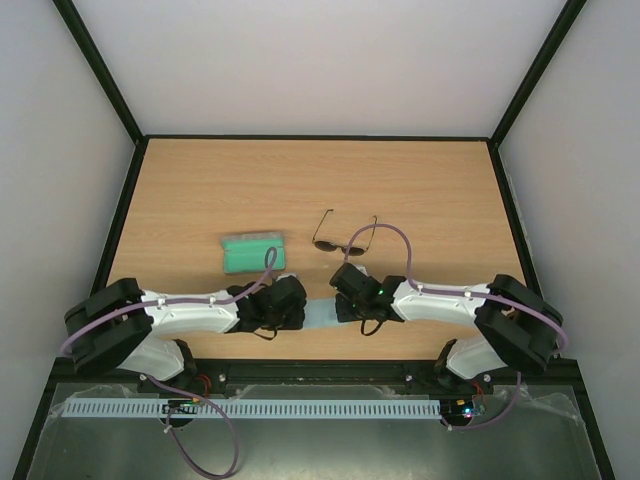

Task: Organize the sunglasses
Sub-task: Pick up the glasses cleaning cloth from the center of the board.

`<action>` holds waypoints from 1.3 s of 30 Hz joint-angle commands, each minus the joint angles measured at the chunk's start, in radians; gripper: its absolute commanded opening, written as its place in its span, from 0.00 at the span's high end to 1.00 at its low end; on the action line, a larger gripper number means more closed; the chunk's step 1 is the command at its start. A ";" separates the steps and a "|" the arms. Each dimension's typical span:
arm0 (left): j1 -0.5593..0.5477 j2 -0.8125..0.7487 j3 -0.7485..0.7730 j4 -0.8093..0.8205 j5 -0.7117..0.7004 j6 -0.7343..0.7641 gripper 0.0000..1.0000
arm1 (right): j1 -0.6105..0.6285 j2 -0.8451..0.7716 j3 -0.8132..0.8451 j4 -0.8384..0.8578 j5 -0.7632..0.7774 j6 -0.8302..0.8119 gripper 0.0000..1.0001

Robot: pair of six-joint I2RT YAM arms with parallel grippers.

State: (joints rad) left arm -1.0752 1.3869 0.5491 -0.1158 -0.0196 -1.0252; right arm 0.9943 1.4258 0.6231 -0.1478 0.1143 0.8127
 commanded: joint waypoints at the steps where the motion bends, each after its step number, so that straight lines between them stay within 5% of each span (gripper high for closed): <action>1: -0.007 0.028 0.034 -0.079 -0.051 0.000 0.73 | 0.006 -0.007 -0.038 -0.048 -0.022 0.014 0.99; 6: -0.013 0.028 0.051 -0.142 -0.101 0.004 0.66 | 0.006 -0.010 -0.038 -0.044 -0.027 0.013 0.99; 14: -0.017 0.075 0.059 -0.175 -0.136 0.011 0.70 | 0.006 -0.011 -0.043 -0.034 -0.034 0.011 0.99; 31: -0.074 0.177 0.082 -0.186 -0.166 -0.011 0.97 | 0.007 -0.018 -0.051 -0.017 -0.050 0.012 0.99; 39: -0.058 0.117 0.105 -0.214 -0.184 -0.003 0.98 | 0.006 -0.022 0.005 -0.019 -0.057 -0.003 0.99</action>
State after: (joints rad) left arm -1.1366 1.5139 0.6685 -0.2173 -0.2291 -1.0294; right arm 0.9951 1.4078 0.6018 -0.1196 0.0742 0.8154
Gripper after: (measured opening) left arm 0.027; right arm 0.018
